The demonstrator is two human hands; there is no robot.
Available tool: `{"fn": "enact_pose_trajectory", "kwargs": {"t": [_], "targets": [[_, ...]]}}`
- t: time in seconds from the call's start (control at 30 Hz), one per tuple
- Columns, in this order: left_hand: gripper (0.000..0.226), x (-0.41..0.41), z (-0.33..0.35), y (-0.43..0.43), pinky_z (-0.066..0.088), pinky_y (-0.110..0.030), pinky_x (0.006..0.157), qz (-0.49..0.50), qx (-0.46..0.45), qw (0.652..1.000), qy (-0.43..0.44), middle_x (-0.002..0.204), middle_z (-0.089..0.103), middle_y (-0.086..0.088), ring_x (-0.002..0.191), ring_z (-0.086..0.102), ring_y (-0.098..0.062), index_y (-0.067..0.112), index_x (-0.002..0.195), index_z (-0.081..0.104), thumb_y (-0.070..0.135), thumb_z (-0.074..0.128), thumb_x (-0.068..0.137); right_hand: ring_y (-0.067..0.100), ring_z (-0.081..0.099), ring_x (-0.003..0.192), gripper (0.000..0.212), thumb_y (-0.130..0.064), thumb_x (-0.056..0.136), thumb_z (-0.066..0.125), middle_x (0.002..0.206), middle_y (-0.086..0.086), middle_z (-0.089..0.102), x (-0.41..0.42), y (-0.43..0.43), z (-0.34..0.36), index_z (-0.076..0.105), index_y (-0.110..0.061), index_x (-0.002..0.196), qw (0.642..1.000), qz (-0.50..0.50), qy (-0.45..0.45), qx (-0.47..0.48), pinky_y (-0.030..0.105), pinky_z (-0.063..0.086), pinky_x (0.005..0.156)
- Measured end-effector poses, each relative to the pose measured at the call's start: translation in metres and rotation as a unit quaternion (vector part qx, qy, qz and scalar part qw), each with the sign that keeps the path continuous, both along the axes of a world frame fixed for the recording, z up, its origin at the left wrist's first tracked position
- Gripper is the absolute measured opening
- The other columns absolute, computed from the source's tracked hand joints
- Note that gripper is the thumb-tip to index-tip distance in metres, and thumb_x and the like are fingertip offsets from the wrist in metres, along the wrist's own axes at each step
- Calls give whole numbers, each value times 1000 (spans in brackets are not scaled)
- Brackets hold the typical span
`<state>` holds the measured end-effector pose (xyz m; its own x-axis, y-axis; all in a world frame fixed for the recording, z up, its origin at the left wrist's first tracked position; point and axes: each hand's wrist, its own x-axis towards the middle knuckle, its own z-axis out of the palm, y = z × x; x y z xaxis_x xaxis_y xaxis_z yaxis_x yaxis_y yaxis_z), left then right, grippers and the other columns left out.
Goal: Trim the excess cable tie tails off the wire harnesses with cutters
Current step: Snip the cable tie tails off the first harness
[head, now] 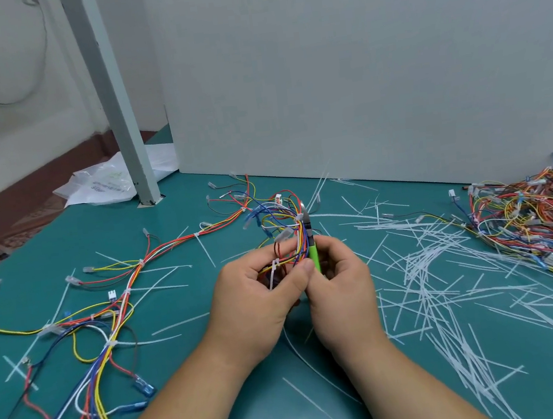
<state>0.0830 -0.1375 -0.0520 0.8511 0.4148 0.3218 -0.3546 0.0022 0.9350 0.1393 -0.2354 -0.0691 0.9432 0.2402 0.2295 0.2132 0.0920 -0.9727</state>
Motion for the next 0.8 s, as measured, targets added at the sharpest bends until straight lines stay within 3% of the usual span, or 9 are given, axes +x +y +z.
{"fn": "enact_pose_trajectory", "kwargs": {"t": [0.13,0.2,0.3,0.4,0.53,0.6,0.7,0.8], "targets": [[30,1,0,2,51,-16,58,-15,-18,1000,-8,77,76,9,60,62,-2,41,98,81,17,76,80,11,69,83,30,-28,78,65,90,-7,77,1,-1,2,74,-46,101,1000,29,4,3,34,59,77],[32,1,0,3,50,-14,57,-23,-15,1000,-16,74,74,11,57,60,-1,42,98,80,15,75,81,11,66,79,32,-38,75,64,85,-9,75,2,-2,4,73,-49,103,999,42,9,-4,35,55,75],[32,0,1,6,49,-12,58,-16,4,1000,-21,74,73,15,58,60,2,41,100,80,15,75,82,5,59,68,30,-29,80,64,77,-14,71,2,-4,7,76,-44,103,999,41,0,-19,29,47,70],[34,1,1,9,47,-13,57,-9,15,1000,-22,72,71,16,57,58,1,44,100,79,16,74,83,8,62,71,27,-26,82,65,80,-8,75,3,-7,9,80,-35,103,999,44,-9,-24,23,49,65],[36,1,1,9,48,-13,59,-8,23,999,-23,75,72,17,60,59,3,50,96,78,17,74,82,7,58,63,17,-26,79,67,71,-5,72,4,-6,9,81,-27,88,1000,25,7,-14,22,50,60],[34,2,0,10,51,-14,64,-1,22,1000,-18,82,75,16,67,62,3,49,97,79,19,75,81,9,56,64,17,-25,80,66,72,-2,71,4,-6,9,80,-26,90,999,38,-3,-25,24,49,61],[34,2,-1,13,53,-14,70,19,31,999,-9,84,75,18,72,62,3,52,94,78,22,75,80,30,65,83,29,-21,84,61,94,11,75,7,-8,9,77,-28,106,995,85,-26,-53,40,57,79],[41,2,1,13,50,-8,77,19,44,999,-14,93,75,27,85,65,11,57,92,76,18,73,80,27,66,113,57,-27,77,60,120,10,71,8,-8,8,66,-26,133,988,127,-34,-84,51,51,104]]}}
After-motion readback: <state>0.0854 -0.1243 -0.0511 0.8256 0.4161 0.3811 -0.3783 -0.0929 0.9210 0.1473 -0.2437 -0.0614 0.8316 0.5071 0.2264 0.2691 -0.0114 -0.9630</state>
